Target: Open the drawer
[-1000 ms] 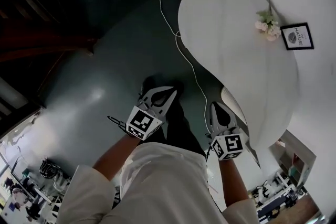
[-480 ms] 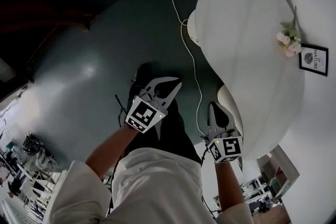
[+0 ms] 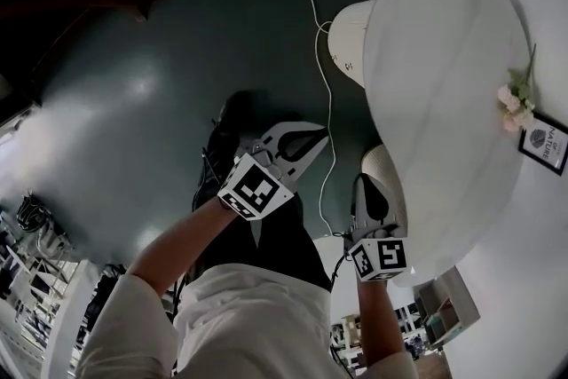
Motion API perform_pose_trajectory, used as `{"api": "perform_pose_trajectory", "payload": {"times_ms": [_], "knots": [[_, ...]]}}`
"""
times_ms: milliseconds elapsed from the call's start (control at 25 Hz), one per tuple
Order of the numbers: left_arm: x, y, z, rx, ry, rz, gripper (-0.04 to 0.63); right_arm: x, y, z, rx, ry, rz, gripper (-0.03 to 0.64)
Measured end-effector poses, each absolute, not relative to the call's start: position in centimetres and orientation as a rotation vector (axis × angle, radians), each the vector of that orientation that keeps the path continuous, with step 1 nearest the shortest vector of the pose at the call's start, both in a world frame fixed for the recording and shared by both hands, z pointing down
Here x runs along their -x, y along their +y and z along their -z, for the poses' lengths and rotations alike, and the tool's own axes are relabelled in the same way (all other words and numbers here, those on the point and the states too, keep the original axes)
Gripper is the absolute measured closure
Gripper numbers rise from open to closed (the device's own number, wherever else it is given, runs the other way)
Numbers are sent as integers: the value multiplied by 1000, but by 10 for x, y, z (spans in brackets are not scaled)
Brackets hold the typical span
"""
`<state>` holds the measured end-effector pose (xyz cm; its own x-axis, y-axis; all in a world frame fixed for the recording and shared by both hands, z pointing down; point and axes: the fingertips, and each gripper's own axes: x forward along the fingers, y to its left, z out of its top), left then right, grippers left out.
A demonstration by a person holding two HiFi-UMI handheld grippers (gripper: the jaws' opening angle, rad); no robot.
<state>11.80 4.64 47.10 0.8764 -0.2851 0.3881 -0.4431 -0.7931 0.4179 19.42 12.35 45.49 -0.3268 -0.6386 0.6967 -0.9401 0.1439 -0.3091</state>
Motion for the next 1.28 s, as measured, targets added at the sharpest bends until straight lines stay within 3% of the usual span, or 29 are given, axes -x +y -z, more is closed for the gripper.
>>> {"api": "perform_pose_trajectory", "payload": {"times_ms": [760, 1280], "knots": [[-169, 22, -570, -2581, -402, -344, 586, -182, 103, -544, -1406, -1975, -1033, 607], [-196, 7, -621, -2557, -422, -253, 527, -176, 103, -589, -1382, -1964, -1041, 607]]}}
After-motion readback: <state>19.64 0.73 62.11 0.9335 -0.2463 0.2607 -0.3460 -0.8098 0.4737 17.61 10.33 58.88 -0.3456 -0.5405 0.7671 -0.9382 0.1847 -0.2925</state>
